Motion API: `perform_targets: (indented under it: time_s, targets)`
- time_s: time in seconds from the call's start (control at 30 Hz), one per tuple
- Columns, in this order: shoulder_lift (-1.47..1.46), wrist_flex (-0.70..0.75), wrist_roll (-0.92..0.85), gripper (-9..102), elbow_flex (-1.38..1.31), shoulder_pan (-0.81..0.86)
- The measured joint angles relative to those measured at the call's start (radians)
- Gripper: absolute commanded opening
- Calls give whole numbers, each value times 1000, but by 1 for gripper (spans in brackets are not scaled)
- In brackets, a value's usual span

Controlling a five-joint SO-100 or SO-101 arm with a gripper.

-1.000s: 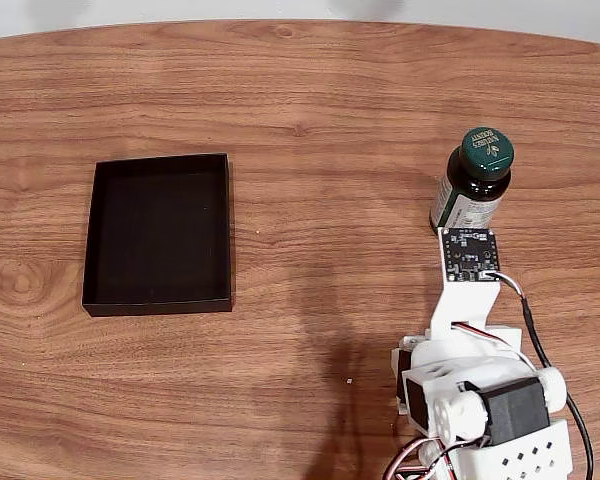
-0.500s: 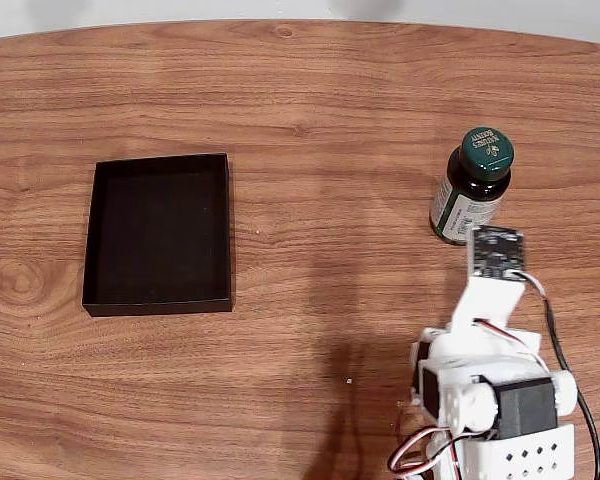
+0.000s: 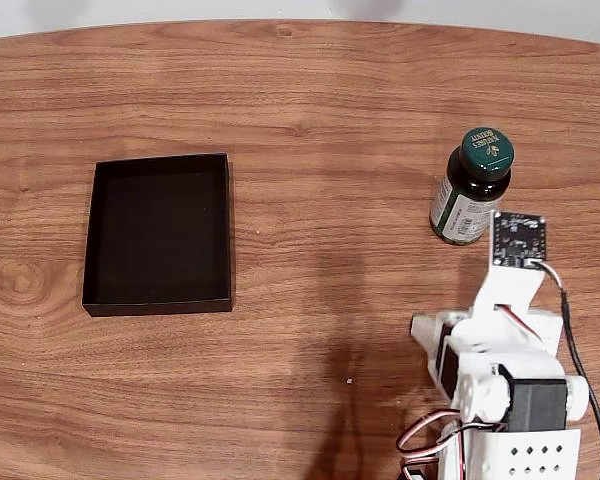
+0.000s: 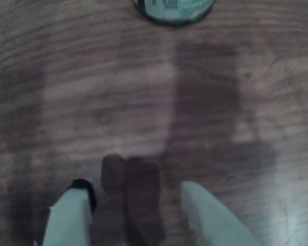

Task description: Pick up the pill bottle and place it in the black box.

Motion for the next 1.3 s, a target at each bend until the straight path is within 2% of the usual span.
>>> perform_targets:
  time_s: [0.27, 0.43, 0.77, 1.07, 1.3]
  targets:
    - [-66, -143, -23, 36, 2, 32]
    - [-201, -298, -23, 43, 2, 98]
    - [-327, -540, 37, 46, 2, 169]
    - [-360, -618, -17, 49, 2, 169]
    - [-445, -769, -29, 52, 2, 190]
